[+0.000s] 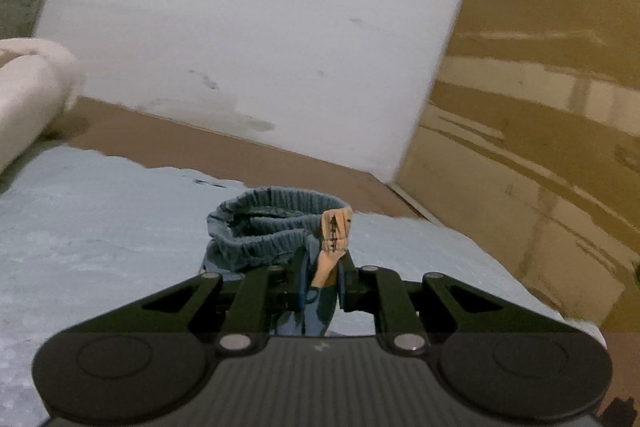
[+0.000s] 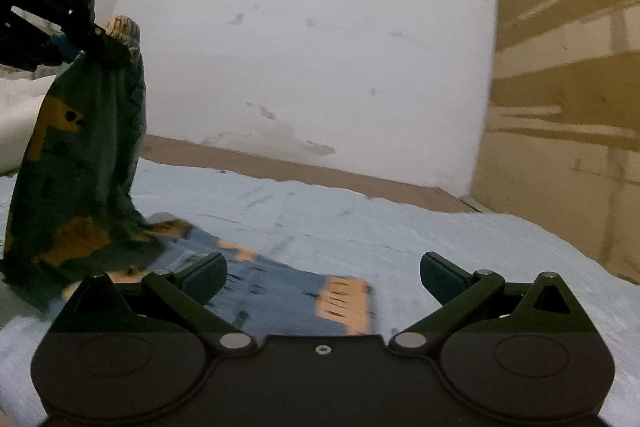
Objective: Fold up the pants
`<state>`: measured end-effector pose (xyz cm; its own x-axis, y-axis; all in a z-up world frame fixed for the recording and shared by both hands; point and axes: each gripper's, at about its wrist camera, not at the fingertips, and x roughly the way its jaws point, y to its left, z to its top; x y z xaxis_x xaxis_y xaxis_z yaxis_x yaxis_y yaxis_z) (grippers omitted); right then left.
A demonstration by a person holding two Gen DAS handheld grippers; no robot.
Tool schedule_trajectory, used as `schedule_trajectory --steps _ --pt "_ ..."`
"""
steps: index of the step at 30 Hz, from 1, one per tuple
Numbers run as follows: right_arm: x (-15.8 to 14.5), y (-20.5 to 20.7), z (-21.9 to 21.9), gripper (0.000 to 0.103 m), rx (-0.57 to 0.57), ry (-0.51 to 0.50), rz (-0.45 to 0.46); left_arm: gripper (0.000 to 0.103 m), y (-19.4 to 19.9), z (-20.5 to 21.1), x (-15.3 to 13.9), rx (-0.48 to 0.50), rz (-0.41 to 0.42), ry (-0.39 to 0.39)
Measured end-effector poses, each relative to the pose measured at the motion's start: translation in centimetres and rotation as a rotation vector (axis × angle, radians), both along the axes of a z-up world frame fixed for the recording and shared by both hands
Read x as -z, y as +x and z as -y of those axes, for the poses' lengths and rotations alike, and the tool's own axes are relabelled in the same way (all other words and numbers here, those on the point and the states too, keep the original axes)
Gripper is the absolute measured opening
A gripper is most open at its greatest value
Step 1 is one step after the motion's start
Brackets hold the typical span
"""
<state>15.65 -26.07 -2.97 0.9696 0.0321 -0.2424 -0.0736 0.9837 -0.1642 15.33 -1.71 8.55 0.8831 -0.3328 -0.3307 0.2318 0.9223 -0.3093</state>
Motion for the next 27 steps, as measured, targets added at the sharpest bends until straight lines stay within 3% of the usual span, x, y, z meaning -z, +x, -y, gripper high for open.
schedule_trajectory --steps 8,17,22,27 --pt "-0.1 -1.1 5.6 0.102 0.125 0.028 -0.034 0.015 0.8 9.0 1.9 0.172 -0.062 0.146" --pt "1.2 -2.3 9.9 0.102 0.233 0.054 -0.071 0.016 0.6 15.6 6.4 0.274 -0.162 0.284" --pt "2.2 -2.3 10.9 0.102 0.269 0.071 -0.090 0.019 0.9 15.4 7.7 0.287 -0.200 0.289" --pt "2.4 -2.3 11.0 0.102 0.278 0.077 -0.101 0.031 1.4 15.1 7.9 0.298 -0.235 0.253"
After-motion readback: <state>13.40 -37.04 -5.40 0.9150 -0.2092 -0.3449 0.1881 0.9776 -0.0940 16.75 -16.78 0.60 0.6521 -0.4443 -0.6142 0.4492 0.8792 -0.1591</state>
